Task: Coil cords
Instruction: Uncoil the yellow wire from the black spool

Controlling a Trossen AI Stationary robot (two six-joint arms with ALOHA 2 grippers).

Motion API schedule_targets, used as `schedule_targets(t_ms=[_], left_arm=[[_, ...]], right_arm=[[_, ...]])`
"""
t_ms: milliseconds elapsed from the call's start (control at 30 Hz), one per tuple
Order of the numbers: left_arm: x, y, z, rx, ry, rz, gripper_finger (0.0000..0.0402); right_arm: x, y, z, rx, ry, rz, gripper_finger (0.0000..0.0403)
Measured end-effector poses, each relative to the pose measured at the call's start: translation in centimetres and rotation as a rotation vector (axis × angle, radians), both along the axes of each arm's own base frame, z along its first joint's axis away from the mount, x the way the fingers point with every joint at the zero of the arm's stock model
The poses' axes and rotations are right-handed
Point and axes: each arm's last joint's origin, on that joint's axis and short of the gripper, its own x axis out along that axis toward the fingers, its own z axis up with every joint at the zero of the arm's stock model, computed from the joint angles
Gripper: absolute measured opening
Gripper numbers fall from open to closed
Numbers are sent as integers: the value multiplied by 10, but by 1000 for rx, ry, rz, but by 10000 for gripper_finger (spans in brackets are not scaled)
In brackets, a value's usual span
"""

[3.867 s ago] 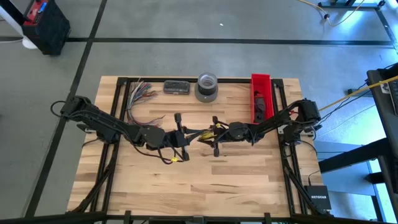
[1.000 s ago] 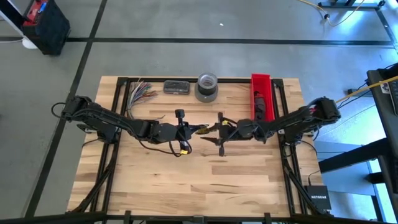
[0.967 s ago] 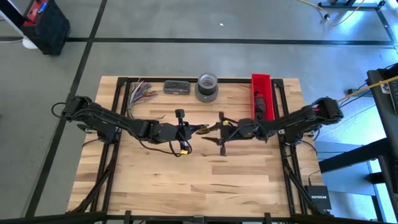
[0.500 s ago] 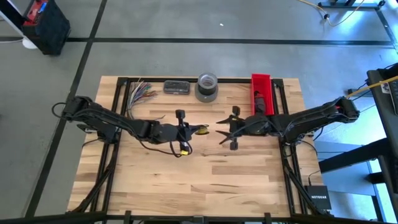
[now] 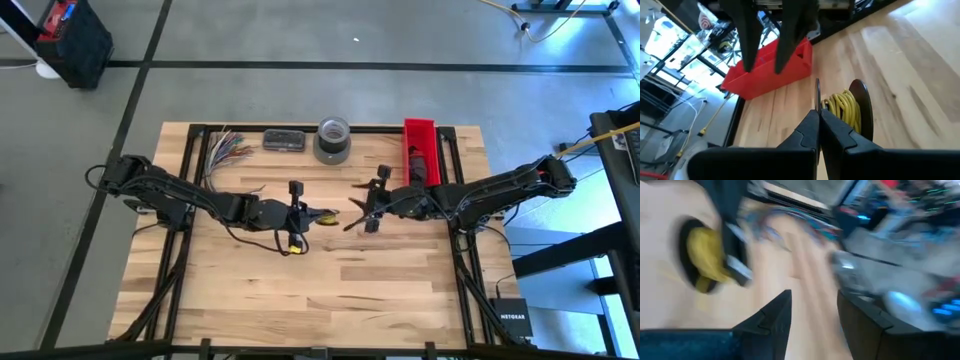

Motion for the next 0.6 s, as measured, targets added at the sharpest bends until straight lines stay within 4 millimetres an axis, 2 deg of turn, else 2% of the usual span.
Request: schedule_targets(t_ms=[100, 267, 400, 533, 600], left_arm=[[0, -2, 0, 0, 0, -8, 0], [0, -6, 4, -13, -6, -5, 0], [0, -12, 15, -33, -10, 3, 0], [1, -6, 4, 5, 46, 51, 0], [6, -3, -2, 35, 55, 62, 0]], right_arm=[[1, 4, -1, 108, -2, 121, 163], [6, 11, -3, 164, 1, 307, 163], [7, 9, -3, 139, -9, 260, 163], [9, 8, -6, 123, 2, 217, 163], [10, 10, -10, 123, 34, 283, 163]])
